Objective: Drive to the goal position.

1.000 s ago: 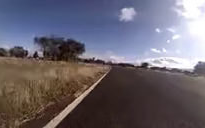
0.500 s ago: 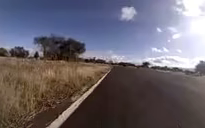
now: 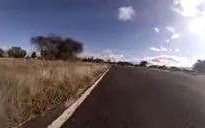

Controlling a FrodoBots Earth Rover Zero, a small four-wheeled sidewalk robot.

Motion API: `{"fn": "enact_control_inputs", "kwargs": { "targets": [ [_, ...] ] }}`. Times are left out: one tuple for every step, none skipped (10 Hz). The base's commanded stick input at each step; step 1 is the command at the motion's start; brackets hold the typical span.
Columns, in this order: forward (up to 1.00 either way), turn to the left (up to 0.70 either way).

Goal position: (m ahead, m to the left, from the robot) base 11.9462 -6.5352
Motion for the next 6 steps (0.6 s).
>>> {"fn": "enact_control_inputs", "kwargs": {
  "targets": [
    [0.45,0.00],
    [0.45,0.00],
    [0.45,0.00],
    [0.45,0.00],
    [0.45,-0.01],
    [0.45,-0.15]
  ]
}}
